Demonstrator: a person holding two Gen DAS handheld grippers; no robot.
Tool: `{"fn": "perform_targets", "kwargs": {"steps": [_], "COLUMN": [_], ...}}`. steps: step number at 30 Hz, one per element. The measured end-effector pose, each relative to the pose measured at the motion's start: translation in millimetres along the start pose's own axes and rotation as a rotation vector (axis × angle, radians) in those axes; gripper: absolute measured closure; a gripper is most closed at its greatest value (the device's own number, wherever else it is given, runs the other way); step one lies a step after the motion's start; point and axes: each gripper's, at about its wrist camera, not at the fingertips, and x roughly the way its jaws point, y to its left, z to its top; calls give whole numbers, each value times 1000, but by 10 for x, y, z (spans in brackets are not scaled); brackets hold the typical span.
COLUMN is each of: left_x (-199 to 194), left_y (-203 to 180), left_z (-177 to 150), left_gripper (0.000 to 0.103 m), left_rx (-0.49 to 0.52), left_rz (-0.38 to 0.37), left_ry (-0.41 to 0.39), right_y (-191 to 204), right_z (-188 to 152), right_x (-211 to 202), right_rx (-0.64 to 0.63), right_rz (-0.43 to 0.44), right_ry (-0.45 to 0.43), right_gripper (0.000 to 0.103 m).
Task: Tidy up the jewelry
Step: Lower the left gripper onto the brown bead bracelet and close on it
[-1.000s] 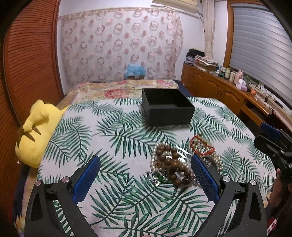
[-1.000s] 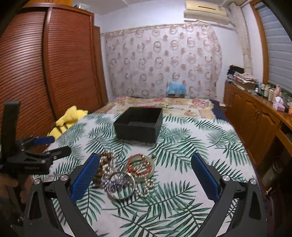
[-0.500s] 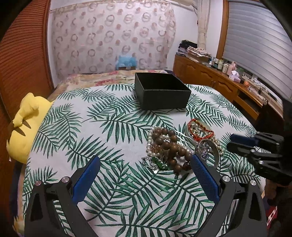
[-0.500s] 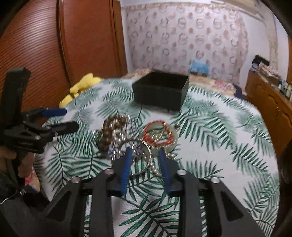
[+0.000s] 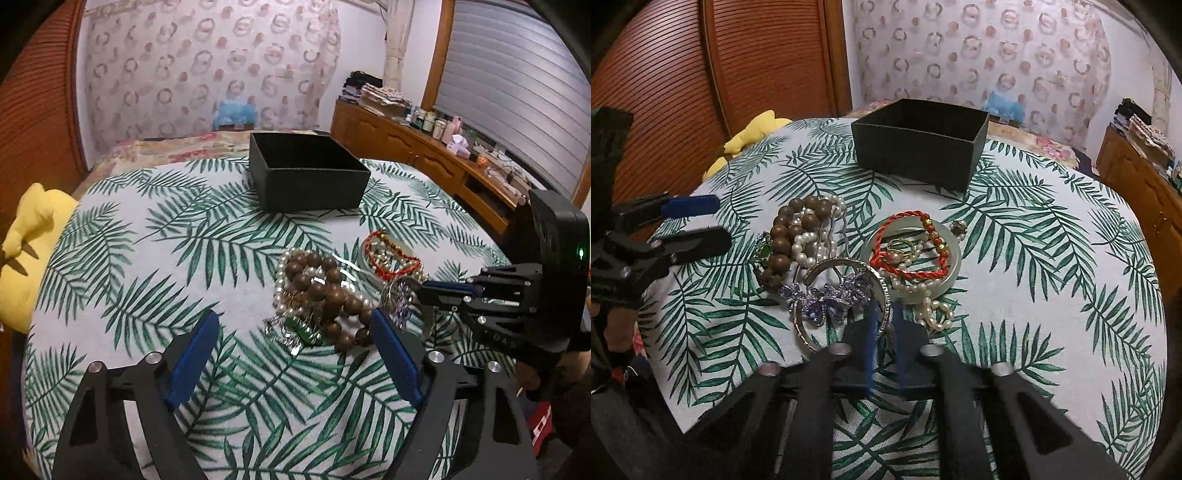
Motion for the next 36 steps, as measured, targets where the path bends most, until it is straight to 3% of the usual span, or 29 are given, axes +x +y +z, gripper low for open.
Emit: {"fn": "perform_targets", "kwargs": {"steps": [7, 14, 24, 26, 30, 36], "left_x": [200, 465, 608, 615, 563, 336], "left_y": [88, 164, 161, 163, 103, 15], "left_z": [194, 244, 247, 246, 254, 306], "left_gripper": [40, 61, 68, 71, 90, 91], "left_rx": [-23, -72, -93, -91, -60, -22], "left_rz": [-53, -100, -103, -96, -85, -83], "left_ry": [33, 102, 142, 141, 130, 62], "right_y": [46, 19, -19, -15, -21, -39], "right_z": [59, 120, 109, 99, 93, 103], "right_x": [-172, -387, -429, -423, -424, -439], "right_rx": [-24, -21, -17, -15, -14, -12], "right_rz": [-28, -67, -72, -71, -70, -71], "right_ry": [-73, -151, -161, -161, -161, -168], "right_gripper": [99, 99, 99, 99, 99, 99]}}
